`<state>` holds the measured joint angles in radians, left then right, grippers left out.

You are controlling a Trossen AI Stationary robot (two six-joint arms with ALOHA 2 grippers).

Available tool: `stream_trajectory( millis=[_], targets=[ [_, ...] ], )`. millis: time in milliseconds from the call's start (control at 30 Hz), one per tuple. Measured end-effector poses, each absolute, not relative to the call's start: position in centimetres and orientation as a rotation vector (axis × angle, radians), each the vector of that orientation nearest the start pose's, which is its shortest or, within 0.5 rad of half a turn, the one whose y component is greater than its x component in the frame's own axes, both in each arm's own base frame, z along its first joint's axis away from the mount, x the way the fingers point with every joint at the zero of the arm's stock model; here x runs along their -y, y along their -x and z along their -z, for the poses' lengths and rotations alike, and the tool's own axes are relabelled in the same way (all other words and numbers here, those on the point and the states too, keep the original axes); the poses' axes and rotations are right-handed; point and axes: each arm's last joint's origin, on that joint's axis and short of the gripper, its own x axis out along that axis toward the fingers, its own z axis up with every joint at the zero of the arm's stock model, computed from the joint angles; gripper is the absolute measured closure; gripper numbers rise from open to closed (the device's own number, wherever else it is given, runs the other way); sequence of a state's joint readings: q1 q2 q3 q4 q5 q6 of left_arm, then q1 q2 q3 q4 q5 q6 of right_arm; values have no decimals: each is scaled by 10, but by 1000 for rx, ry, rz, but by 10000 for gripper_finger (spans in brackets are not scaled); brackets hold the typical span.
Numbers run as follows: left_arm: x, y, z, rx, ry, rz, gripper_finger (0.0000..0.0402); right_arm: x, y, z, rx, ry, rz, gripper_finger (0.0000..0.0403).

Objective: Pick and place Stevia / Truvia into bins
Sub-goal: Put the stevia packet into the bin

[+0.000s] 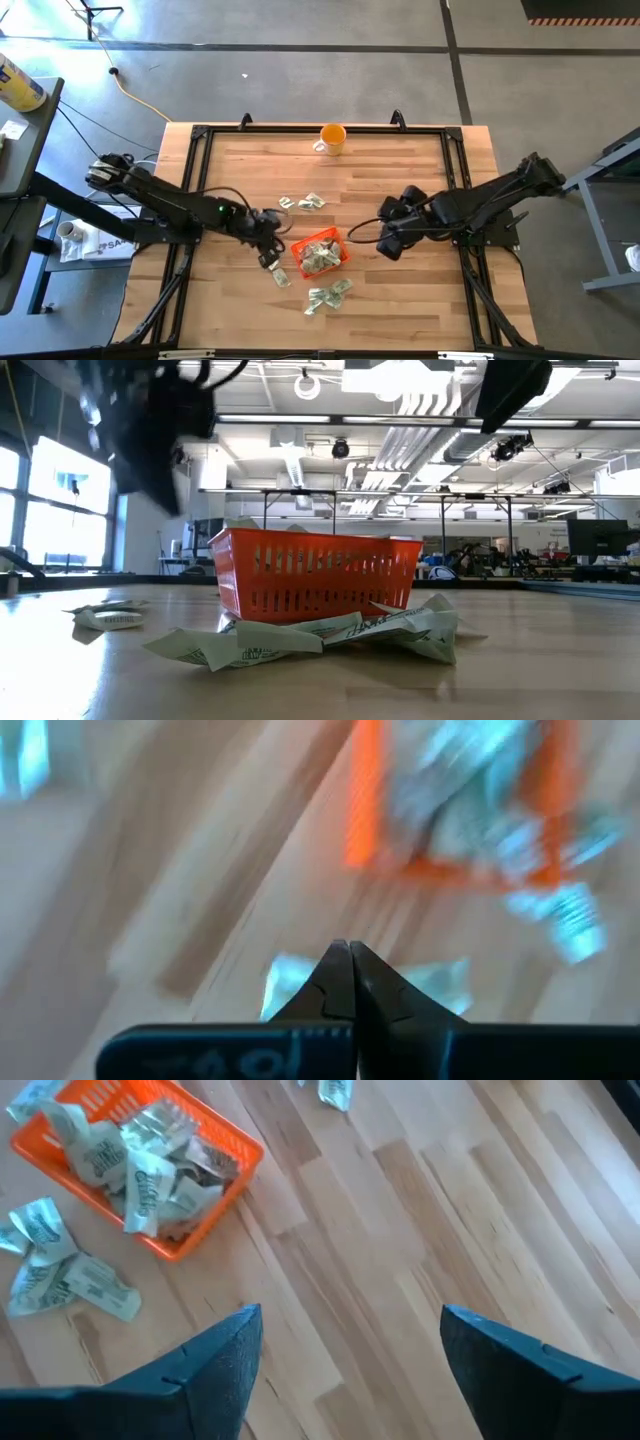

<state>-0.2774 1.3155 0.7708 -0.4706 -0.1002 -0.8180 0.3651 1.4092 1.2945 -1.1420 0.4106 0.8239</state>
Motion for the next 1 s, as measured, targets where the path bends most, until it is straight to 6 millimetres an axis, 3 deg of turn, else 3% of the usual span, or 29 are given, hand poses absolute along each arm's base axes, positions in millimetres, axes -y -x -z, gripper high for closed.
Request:
stream_trajectory(
  millis=[100,267,467,633,700,800,1000],
  targets=[
    [62,-240,-216,-1002,453,-217,370,-81,-241,-307,-1050,-248,502,107],
    [82,-232,-202,-1145,258,-97,277,-82,-241,-304,-1071,-229,501,107],
    [108,-235,-191,-1109,28,16,143,-82,-242,-304,-1066,-201,505,107],
    [113,-241,-164,-1193,-110,87,97,-82,-242,-304,-1064,-182,500,107],
    [112,-244,-151,-1249,-152,88,109,-82,-242,-304,-1062,-183,500,107],
    [107,-251,-138,-1296,-148,86,166,-81,-242,-304,-1062,-186,501,107],
    [93,-255,-140,-1338,-59,124,370,-80,-242,-304,-1066,-212,507,107]
  ],
)
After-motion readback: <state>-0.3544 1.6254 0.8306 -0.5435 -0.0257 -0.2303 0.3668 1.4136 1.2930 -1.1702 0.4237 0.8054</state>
